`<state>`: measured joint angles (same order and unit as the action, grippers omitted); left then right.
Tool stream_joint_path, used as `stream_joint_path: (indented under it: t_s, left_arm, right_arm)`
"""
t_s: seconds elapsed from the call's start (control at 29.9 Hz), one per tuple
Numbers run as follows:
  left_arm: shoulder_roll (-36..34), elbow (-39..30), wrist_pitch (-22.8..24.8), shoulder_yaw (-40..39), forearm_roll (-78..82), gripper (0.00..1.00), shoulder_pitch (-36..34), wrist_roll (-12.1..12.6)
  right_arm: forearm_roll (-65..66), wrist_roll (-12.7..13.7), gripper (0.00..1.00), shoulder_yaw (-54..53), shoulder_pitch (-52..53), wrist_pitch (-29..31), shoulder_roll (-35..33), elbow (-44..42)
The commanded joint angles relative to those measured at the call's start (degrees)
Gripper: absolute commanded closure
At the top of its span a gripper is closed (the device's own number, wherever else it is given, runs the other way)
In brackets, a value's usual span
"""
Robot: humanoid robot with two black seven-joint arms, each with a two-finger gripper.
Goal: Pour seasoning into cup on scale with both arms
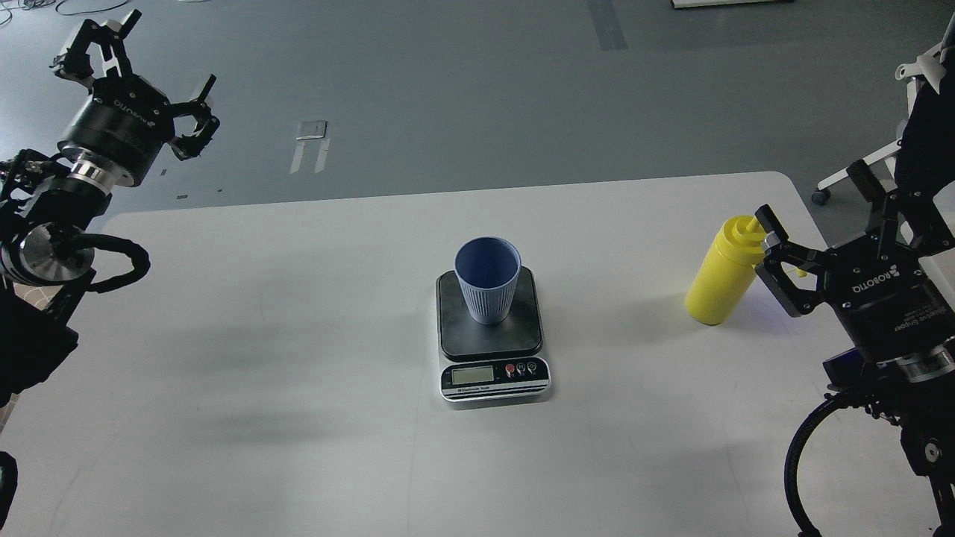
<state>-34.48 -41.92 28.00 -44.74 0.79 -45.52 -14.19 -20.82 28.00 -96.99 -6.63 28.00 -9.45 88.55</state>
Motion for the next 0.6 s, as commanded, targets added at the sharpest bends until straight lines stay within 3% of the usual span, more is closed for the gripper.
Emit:
stream_joint_path:
  t_s: [0.0,0.57]
  left_arm:
    - [0.11,0.0,0.0,0.01,0.0,0.02,-0.01,0.04]
    - [0.12,0.0,0.0,0.01,1.67,0.02,-0.01,-0.05]
  right_arm:
    - [0.08,0.0,0.02,1.01,1.26,0.0,0.05,-0.04]
    - [-1.32,0.0,0.02,4.53,11.37,0.0,-7.42,-3.99]
